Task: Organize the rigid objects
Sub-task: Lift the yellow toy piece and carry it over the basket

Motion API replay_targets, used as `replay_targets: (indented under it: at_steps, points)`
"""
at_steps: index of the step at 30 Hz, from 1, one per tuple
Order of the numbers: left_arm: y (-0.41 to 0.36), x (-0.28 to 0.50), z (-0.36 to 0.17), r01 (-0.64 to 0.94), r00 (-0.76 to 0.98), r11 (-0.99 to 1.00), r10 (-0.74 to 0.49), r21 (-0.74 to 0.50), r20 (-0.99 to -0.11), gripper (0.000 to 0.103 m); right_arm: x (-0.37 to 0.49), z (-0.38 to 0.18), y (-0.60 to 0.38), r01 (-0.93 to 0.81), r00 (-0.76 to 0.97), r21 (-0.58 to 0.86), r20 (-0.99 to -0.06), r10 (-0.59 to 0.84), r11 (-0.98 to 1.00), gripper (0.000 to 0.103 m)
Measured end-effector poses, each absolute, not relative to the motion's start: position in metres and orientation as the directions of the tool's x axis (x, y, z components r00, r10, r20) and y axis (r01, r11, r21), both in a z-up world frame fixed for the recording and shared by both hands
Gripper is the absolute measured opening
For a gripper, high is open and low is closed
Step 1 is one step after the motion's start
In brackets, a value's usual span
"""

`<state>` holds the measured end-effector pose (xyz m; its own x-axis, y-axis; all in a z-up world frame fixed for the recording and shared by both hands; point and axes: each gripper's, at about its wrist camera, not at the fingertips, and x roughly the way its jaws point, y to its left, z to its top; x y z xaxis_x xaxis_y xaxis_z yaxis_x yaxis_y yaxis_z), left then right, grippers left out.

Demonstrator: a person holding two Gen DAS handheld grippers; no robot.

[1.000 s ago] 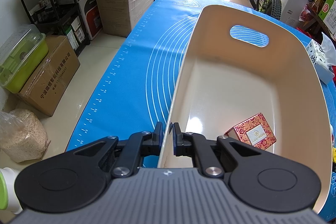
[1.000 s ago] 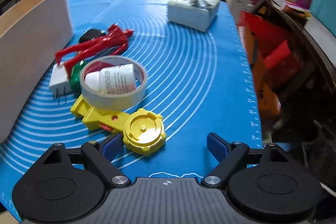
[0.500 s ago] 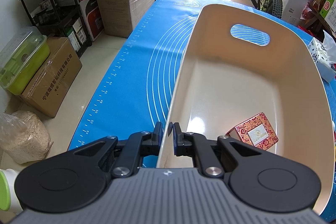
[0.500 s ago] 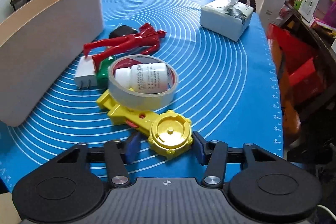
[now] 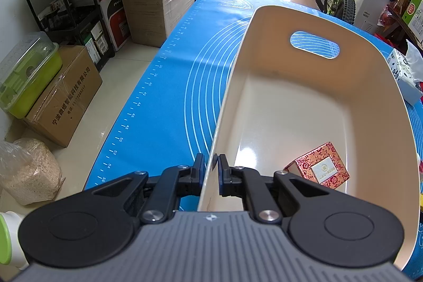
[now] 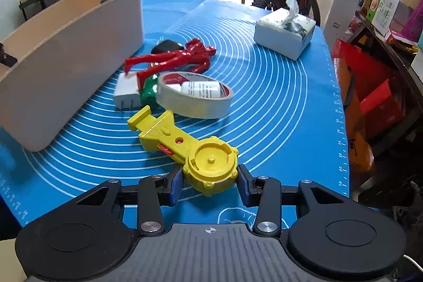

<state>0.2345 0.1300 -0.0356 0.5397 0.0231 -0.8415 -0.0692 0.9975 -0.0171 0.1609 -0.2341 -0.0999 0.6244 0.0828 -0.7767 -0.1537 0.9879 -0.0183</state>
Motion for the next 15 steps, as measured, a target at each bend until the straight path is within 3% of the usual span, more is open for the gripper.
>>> replay_targets:
  at_steps: [15]
  points:
    - [0.129,0.234,-0.036,-0.070,0.540,0.997,0.022,-0.018,-0.842,0.012,0.149,-0.062,-0.229,-0.166,0.697,-0.038,-0.712,0.090,0.985,0.049]
